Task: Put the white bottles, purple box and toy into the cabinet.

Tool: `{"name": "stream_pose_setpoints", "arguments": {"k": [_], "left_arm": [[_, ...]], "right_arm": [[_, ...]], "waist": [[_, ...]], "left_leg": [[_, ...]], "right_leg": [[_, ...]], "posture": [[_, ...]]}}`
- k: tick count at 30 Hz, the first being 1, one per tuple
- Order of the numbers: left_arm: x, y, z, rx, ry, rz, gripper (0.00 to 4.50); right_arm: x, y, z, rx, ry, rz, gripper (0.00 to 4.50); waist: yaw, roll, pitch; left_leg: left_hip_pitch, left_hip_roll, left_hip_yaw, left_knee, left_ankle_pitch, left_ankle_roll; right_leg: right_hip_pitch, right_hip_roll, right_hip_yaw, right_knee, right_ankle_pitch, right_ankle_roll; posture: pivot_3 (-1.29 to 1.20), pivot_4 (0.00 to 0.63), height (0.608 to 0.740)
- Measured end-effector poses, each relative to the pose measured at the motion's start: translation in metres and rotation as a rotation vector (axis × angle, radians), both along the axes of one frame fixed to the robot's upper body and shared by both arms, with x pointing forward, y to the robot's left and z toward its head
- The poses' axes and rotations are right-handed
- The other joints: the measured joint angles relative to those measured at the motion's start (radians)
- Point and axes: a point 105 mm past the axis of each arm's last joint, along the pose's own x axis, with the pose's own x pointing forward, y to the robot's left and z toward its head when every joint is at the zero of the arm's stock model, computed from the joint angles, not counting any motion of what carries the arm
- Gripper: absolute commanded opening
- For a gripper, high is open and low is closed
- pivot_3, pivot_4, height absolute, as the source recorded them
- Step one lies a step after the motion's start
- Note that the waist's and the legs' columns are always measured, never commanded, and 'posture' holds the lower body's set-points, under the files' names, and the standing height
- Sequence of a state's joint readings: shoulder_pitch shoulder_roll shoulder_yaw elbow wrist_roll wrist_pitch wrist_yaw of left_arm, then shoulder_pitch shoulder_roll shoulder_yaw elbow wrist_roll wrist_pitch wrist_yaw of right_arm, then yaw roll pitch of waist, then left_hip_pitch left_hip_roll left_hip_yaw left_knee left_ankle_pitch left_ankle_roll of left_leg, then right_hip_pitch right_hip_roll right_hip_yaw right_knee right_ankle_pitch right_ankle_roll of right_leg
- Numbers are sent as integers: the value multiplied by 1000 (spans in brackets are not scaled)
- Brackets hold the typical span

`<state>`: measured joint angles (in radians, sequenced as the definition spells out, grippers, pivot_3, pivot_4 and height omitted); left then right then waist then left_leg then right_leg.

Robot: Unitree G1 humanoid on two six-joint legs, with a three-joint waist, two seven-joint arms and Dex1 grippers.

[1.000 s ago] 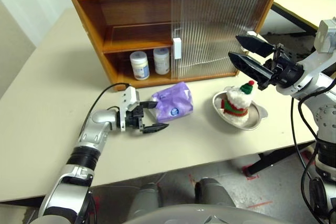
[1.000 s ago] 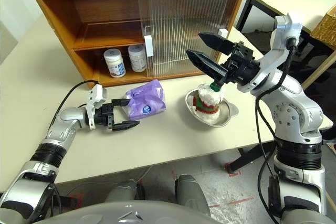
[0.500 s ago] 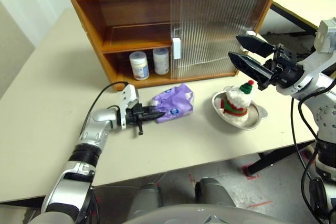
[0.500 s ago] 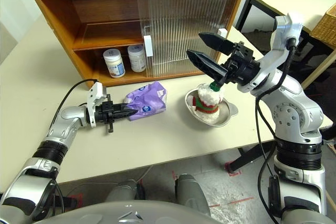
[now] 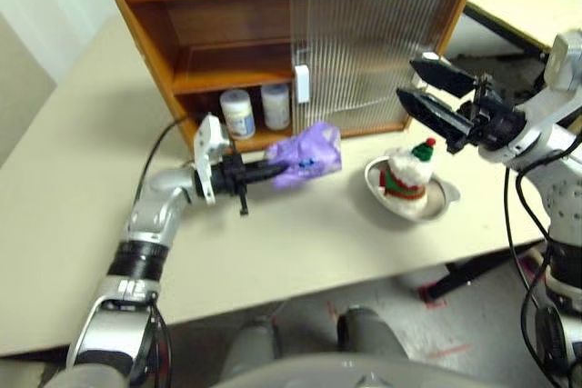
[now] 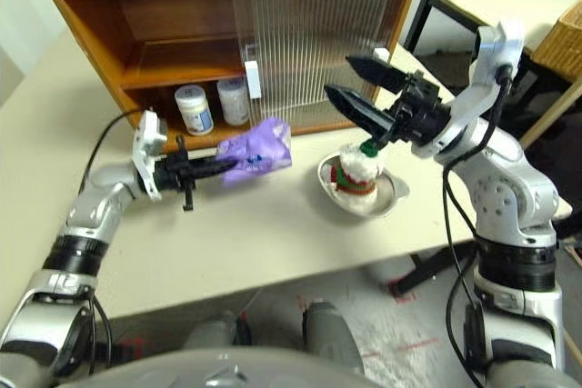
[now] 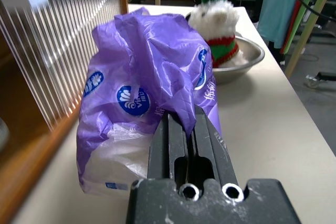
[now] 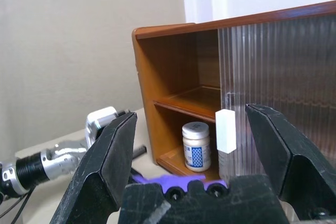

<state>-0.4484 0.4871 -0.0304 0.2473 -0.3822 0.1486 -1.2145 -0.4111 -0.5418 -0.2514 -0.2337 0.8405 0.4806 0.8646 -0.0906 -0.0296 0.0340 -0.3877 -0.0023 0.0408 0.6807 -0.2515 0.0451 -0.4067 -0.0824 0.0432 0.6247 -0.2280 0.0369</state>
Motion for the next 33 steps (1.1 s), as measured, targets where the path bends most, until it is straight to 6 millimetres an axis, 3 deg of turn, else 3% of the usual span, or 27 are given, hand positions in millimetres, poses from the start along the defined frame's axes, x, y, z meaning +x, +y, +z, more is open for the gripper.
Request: {"name": "stream_pose_setpoints", "arguments": {"k": [10,18,26,33], "left_arm": [[13,18,77,-121,-86,92,16],[23,39,115,-237,-64,223,16],[13,50,129,-254,-2,216,16],[13,53,130,-257,26,225,16]], "right_arm": [[0,2,0,2,-8,11,4500],[3,1,-1,5,-6,12,4500],[5,1,-3,4,-3,13,4500],[5,3,0,4,-19,26,4500]], "waist": [[2,0,0],[2,0,0],[4,0,0],[8,0,0]], "left_leg": [[0,0,0,0,0,1],[1,0,0,0,0,1],[1,0,0,0,0,0],[1,0,-1,0,0,0]], "right_leg": [[0,0,0,0,-1,2],[0,1,0,0,-1,2],[0,1,1,1,-1,2],[0,1,1,1,0,1]], "posture": [[-84,0,740],[-74,0,740],[-62,0,740],[-65,0,740]]}}
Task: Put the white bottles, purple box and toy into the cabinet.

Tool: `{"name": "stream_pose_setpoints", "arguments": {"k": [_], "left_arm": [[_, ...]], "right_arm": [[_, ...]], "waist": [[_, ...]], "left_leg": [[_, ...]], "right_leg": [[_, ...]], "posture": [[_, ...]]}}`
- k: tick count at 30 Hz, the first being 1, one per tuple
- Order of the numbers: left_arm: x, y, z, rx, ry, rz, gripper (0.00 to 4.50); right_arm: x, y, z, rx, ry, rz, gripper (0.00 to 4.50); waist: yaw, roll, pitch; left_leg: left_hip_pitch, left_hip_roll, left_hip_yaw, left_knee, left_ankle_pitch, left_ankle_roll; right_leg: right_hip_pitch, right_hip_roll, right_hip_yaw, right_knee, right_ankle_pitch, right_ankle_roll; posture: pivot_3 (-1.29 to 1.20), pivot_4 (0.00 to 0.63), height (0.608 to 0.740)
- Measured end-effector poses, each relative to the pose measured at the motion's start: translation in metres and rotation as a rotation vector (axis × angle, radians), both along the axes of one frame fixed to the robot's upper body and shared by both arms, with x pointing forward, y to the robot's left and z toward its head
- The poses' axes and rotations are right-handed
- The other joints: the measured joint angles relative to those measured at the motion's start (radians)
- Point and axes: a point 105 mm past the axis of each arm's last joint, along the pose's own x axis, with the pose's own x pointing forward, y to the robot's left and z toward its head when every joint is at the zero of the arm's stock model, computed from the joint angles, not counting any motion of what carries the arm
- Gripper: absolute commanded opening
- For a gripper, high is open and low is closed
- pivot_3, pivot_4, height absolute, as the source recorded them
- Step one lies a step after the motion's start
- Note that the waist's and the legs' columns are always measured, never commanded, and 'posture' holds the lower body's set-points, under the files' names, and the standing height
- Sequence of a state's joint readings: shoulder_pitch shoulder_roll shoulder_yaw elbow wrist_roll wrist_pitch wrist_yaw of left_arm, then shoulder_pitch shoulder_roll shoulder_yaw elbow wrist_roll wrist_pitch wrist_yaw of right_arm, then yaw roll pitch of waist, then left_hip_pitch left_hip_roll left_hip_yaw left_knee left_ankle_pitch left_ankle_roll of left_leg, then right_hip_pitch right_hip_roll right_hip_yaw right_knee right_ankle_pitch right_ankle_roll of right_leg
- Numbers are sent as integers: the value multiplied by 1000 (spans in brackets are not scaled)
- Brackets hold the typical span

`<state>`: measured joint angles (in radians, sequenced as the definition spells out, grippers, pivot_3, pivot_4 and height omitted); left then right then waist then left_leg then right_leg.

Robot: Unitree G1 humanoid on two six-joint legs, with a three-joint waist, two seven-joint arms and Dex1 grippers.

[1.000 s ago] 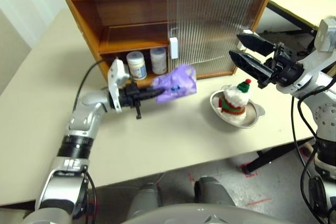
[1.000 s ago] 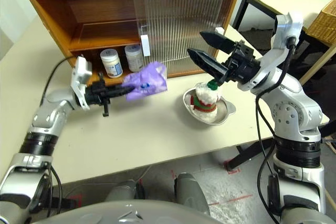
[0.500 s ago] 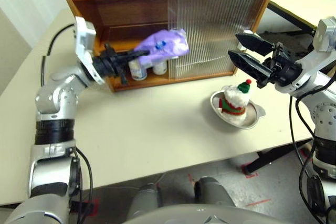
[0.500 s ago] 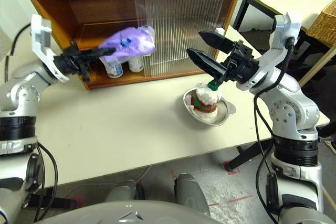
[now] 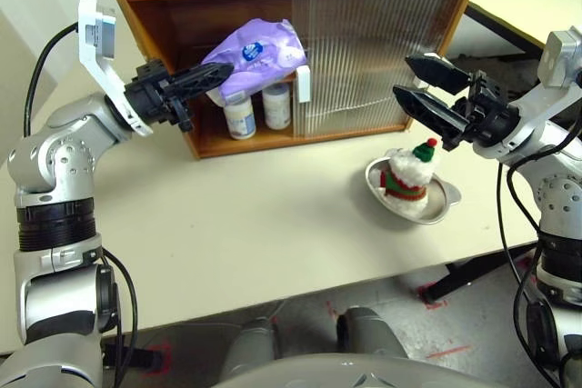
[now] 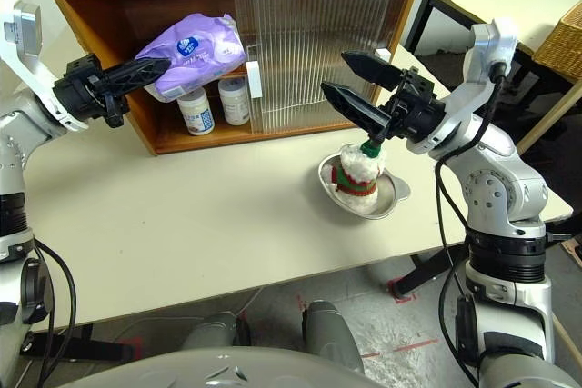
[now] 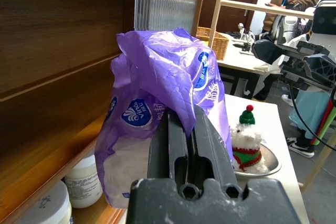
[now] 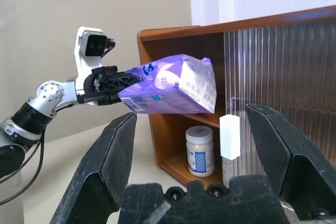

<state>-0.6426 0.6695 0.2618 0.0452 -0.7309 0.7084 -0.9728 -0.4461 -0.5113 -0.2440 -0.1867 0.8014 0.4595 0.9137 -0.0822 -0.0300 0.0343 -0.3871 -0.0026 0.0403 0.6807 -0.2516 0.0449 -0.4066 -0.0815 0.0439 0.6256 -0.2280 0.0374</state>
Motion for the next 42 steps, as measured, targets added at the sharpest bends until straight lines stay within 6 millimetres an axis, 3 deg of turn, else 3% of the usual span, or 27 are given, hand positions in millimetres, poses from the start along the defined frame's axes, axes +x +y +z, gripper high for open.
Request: {"name": "stream_pose_setpoints", "arguments": {"k": [15,22,27,35,42], "left_arm": [[48,4,-3,-43,-41,411,16],[86,-22,-14,-71,-11,698,16],[101,-32,-33,-73,48,834,16],[110,-54,-36,-118,100,898,16],[112,-52,-38,-113,109,938,16]], "right_arm": [[0,-1,-2,1,5,-5,4500],[0,1,-2,10,5,-4,4500],[0,0,-2,12,1,-9,4500],[0,-2,-6,15,14,-27,4500],[0,-2,-7,16,17,-35,4500]], "waist": [[22,0,0],[52,-1,0],[48,-1,0],[20,-1,0],[9,-1,0]], "left_leg": [[0,-1,0,0,-1,-2],[0,-2,0,0,0,-1],[1,-3,0,0,2,-1],[0,-2,0,0,3,-1],[0,-1,0,0,2,-2]], "right_leg": [[0,0,1,0,2,0],[2,0,2,-1,4,2],[3,0,2,-3,7,6],[2,8,7,-7,10,6],[0,12,14,-7,10,6]], "posture": [[-82,0,740],[-94,0,740],[-110,0,740],[-118,0,740],[-118,0,740]]}}
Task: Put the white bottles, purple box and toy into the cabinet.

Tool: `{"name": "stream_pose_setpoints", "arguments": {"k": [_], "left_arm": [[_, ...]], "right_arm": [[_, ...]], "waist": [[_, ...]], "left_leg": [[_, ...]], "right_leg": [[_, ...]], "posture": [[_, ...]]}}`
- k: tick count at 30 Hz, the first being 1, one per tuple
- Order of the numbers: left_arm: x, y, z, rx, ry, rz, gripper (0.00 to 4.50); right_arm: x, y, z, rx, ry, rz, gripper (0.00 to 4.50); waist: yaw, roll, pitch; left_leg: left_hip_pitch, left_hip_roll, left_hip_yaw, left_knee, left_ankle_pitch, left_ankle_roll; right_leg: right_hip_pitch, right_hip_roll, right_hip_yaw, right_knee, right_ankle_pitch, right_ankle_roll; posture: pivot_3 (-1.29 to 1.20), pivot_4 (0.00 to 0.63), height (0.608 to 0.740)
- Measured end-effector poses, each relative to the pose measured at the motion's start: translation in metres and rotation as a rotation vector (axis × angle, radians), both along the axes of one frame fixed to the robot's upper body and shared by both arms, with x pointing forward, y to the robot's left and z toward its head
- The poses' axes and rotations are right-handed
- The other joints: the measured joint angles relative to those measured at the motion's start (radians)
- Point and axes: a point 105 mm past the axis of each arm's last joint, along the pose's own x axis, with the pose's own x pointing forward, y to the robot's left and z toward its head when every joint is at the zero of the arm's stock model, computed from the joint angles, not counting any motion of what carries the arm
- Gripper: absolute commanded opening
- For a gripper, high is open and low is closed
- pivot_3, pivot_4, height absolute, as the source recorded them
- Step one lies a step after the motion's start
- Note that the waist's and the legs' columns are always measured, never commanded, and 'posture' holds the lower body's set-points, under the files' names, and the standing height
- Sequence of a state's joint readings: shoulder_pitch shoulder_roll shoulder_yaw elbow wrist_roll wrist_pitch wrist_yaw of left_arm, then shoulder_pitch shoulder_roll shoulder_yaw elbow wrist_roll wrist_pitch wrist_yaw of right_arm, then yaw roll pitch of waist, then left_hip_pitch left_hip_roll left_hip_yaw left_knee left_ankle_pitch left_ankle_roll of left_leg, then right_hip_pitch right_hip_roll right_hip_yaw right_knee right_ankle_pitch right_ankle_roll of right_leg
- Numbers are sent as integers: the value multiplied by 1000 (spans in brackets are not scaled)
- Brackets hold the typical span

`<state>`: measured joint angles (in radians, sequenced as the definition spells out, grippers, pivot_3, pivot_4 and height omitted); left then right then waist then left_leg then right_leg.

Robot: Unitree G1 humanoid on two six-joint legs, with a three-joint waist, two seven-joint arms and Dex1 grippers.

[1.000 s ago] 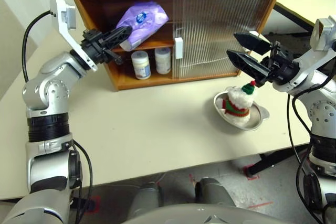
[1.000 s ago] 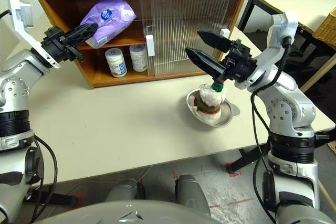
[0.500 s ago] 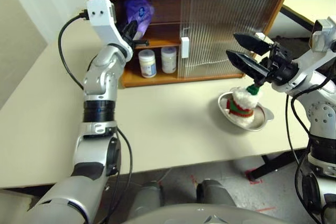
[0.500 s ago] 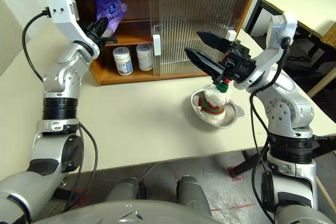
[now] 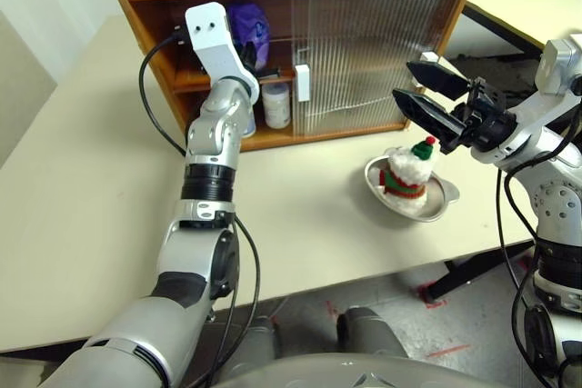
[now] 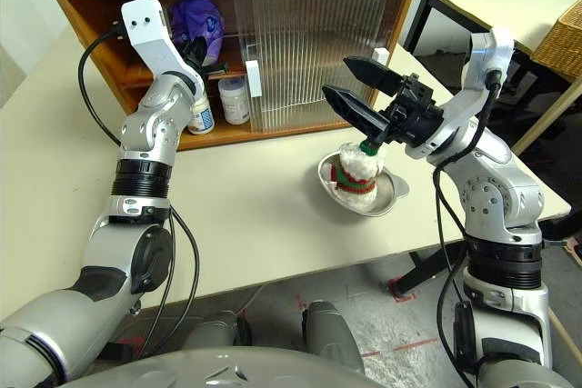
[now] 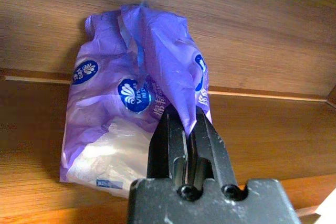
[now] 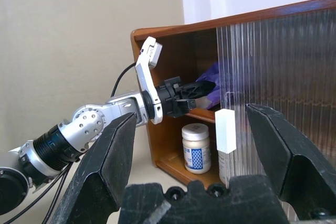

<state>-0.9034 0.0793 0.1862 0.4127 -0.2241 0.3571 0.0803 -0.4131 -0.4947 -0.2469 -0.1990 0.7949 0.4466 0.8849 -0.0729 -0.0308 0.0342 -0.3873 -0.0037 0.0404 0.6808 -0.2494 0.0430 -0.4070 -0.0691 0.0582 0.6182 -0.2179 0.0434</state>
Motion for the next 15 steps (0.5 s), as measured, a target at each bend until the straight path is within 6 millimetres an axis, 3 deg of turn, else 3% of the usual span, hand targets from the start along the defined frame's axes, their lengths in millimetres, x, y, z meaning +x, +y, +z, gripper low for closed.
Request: {"name": "stream_pose_setpoints", "arguments": {"k": [15], "left_arm": [[-3,3,7,-41,24,43,16]], "right_arm": [[0,0,0,0,-8,1,4500]], "waist": [[1,0,0]], "left_leg": [[0,0,0,0,0,0]], "right_leg": [[0,0,0,0,0,0]], "posture": [[-107,0,740]]}}
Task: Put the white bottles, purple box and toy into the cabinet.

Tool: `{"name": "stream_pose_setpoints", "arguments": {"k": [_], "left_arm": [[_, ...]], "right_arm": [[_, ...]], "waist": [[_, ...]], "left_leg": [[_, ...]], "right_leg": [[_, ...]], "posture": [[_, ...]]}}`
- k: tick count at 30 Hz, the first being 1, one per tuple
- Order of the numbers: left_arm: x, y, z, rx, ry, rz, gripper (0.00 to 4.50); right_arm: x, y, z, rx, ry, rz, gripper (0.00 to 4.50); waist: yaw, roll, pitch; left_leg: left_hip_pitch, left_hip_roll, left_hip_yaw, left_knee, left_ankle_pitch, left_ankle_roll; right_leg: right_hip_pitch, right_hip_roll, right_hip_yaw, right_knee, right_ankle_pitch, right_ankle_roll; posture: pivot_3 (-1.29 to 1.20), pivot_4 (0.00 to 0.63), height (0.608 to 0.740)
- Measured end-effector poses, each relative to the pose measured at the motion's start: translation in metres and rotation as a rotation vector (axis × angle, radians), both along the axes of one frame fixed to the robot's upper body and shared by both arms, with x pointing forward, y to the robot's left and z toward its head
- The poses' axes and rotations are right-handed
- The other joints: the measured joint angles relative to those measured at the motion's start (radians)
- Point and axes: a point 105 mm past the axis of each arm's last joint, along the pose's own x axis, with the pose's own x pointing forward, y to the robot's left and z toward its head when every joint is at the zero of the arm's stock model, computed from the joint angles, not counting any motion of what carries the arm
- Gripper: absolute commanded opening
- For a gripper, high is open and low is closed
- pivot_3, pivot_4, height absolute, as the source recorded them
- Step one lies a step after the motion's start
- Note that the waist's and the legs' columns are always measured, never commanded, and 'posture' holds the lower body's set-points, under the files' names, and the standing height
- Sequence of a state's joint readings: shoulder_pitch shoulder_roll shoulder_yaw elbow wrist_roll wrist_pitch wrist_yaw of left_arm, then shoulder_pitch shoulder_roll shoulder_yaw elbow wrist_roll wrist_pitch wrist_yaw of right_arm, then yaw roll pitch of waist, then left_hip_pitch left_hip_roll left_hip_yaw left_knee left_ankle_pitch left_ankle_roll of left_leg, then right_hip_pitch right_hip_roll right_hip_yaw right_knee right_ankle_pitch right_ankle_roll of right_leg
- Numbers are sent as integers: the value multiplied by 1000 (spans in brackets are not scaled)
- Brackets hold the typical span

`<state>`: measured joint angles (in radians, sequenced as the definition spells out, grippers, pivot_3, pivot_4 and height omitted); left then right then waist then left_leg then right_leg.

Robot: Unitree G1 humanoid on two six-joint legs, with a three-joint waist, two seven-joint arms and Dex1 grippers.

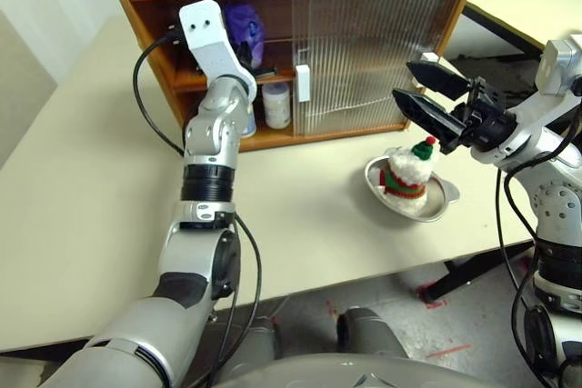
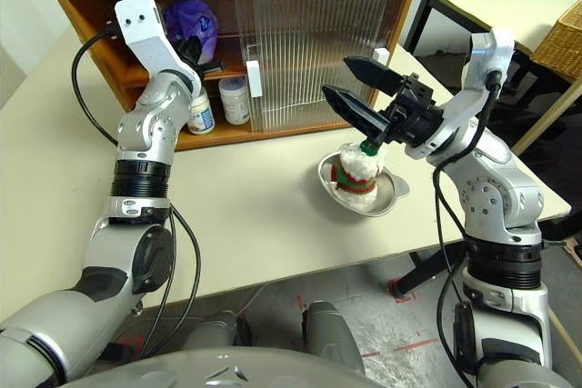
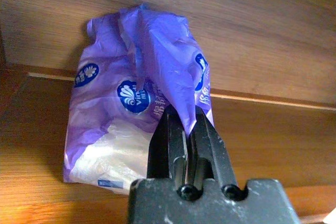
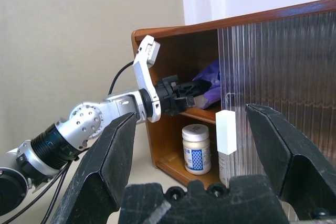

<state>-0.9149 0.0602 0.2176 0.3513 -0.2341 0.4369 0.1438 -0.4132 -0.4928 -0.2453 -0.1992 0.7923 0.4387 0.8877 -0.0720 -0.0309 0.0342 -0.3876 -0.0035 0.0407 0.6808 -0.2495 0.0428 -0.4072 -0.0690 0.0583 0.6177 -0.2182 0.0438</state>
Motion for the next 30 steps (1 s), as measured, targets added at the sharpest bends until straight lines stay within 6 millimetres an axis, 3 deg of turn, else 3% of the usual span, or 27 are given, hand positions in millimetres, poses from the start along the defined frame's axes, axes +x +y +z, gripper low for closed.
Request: {"name": "stream_pose_setpoints", "arguments": {"k": [8,23,30], "left_arm": [[-2,4,18,-11,10,47,16],[-9,1,20,16,64,35,16],[-12,-1,17,28,81,23,2555]], "right_arm": [[0,1,-1,1,-4,2,4500],[-1,2,-6,12,7,8,4500],[-1,2,-7,12,10,7,4500]], "waist": [[3,0,0],[2,0,0],[2,0,0]], "left_leg": [[0,0,0,0,0,0],[0,0,0,0,0,0],[0,0,0,0,0,0]], "right_leg": [[0,0,0,0,0,0],[0,0,0,0,0,0],[0,0,0,0,0,0]], "posture": [[-107,0,740],[-107,0,740],[-98,0,740]]}}
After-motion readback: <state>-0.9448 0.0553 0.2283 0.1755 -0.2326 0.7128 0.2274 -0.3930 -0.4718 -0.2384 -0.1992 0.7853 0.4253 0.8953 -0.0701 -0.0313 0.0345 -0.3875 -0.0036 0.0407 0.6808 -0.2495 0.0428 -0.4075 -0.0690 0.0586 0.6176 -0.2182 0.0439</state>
